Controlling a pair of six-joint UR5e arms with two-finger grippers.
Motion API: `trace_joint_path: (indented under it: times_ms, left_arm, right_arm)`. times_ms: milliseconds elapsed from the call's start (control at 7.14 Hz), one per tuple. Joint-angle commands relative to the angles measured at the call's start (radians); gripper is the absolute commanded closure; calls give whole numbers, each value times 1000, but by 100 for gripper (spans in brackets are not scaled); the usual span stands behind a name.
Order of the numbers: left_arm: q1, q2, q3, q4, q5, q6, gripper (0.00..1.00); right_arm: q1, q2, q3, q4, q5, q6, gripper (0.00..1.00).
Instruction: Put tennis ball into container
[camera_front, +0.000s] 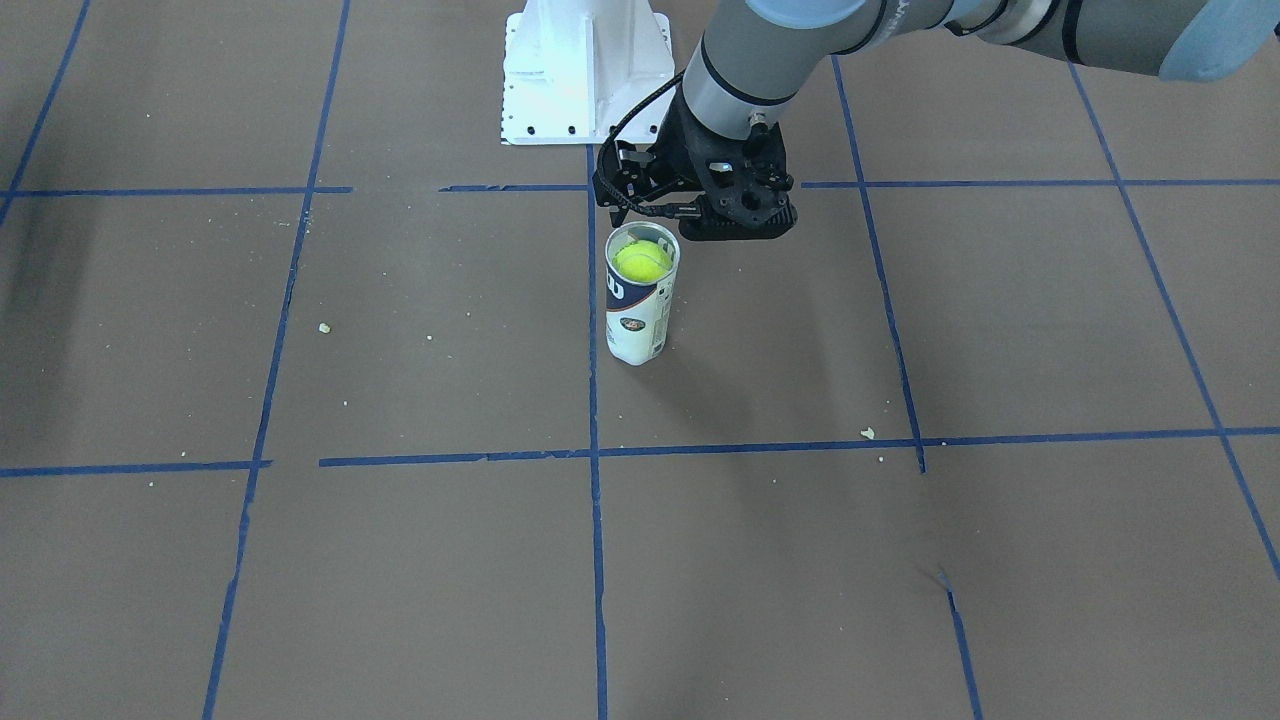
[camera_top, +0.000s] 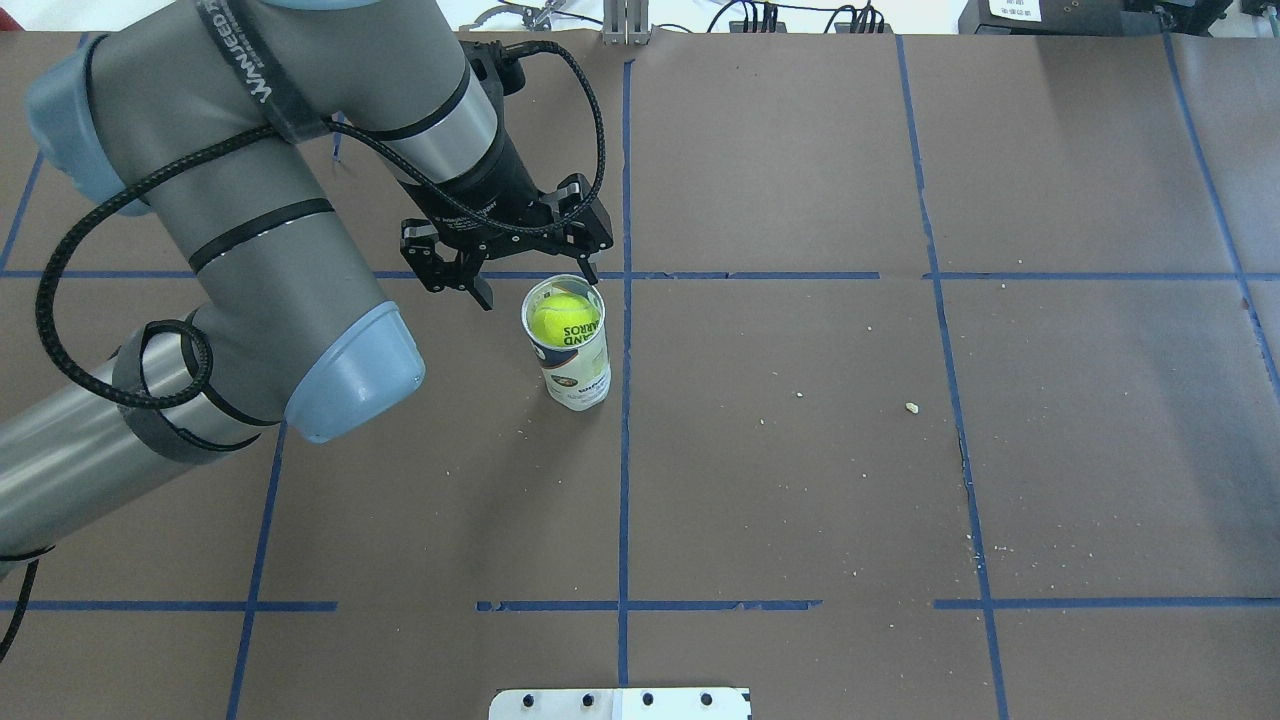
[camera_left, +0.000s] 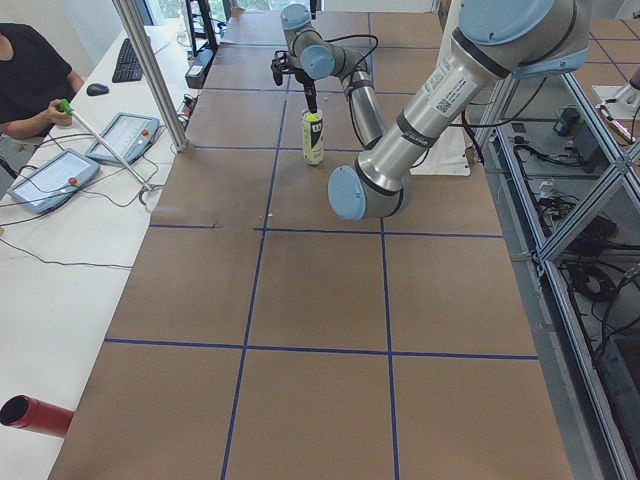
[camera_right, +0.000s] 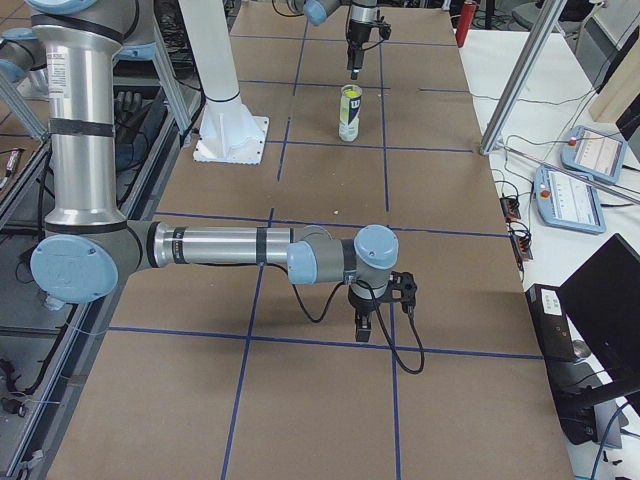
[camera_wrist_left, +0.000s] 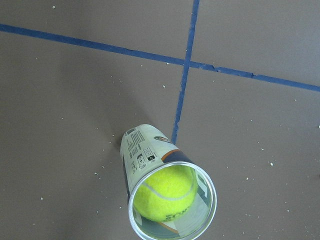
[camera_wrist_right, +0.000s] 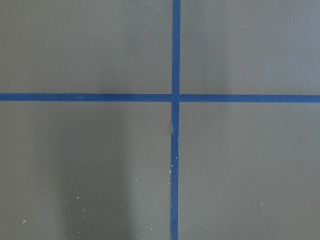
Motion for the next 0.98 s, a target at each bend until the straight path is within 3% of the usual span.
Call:
trace_joint_path:
  times_ms: [0,140,420,840]
  left_arm:
    - [-154,52,-35,1,-82,20,0]
    - [-238,101,-42,1,-139,91,0]
    - [-358,235,-77,-1,-155,237,0]
    - [-510,501,-45,-1,-136,808,0]
  right_arm:
    - [0,0,0,0,0,0,0]
    - [0,0,0,0,0,0,0]
    - [0,0,0,0,0,0,0]
    - [-2,0,0,0,0,0,0]
